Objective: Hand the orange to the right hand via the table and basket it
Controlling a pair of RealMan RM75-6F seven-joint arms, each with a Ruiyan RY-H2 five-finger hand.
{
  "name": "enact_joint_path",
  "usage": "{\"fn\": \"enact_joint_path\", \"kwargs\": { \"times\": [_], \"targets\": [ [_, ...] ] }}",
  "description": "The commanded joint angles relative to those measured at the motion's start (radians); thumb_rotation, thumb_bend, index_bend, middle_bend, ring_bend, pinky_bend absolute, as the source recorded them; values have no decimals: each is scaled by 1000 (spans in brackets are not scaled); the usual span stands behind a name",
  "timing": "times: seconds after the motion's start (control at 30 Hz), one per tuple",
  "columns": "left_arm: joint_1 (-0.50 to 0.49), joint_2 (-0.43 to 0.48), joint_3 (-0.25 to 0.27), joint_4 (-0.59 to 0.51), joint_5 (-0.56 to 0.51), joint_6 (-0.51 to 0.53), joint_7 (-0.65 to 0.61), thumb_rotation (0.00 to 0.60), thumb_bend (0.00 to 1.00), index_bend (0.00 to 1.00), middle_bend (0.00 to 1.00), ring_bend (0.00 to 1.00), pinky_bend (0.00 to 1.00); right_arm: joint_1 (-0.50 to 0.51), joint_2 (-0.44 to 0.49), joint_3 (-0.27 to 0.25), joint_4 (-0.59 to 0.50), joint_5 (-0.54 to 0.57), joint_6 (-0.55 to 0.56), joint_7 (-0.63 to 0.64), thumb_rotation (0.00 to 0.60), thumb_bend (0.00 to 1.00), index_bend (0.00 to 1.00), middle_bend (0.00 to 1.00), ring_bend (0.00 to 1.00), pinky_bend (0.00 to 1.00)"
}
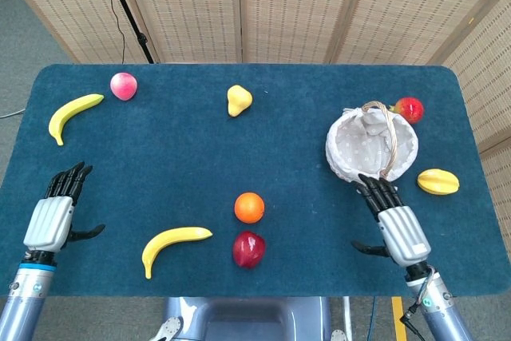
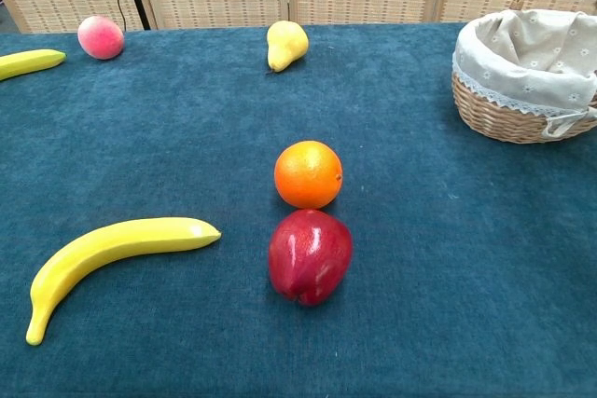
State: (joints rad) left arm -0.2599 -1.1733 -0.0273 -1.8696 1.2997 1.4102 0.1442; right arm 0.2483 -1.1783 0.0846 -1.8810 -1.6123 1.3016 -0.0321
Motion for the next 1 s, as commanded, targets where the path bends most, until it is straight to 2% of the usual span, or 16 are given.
{"fn": "enact_joint_path", "kwargs": {
  "times": [0.03, 0.3, 0.63, 1.0],
  "targets": [
    [5, 3, -3, 1, 2, 2, -5, 600, 66, 0, 0, 0, 0, 39, -15, -4, -12, -11, -49, 9, 600, 0, 0, 22, 0, 0],
    [21, 20, -11, -2, 9, 1, -26, 600, 66, 0, 0, 0, 0, 191, -138, 59, 52, 92, -241, -4, 600, 0, 16, 21, 0, 0],
    [31, 35, -34, 6, -17, -12, -40, 600, 66, 0, 0, 0, 0, 319, -267, 140, 142, 250, -352, -21, 600, 0, 56, 22, 0, 0],
    [48, 61, -59, 12, -46, -17, -76, 600, 66, 0, 0, 0, 0, 400, -408, 145, 231, 382, -402, -71, 600, 0, 77, 23, 0, 0]
  ]
}}
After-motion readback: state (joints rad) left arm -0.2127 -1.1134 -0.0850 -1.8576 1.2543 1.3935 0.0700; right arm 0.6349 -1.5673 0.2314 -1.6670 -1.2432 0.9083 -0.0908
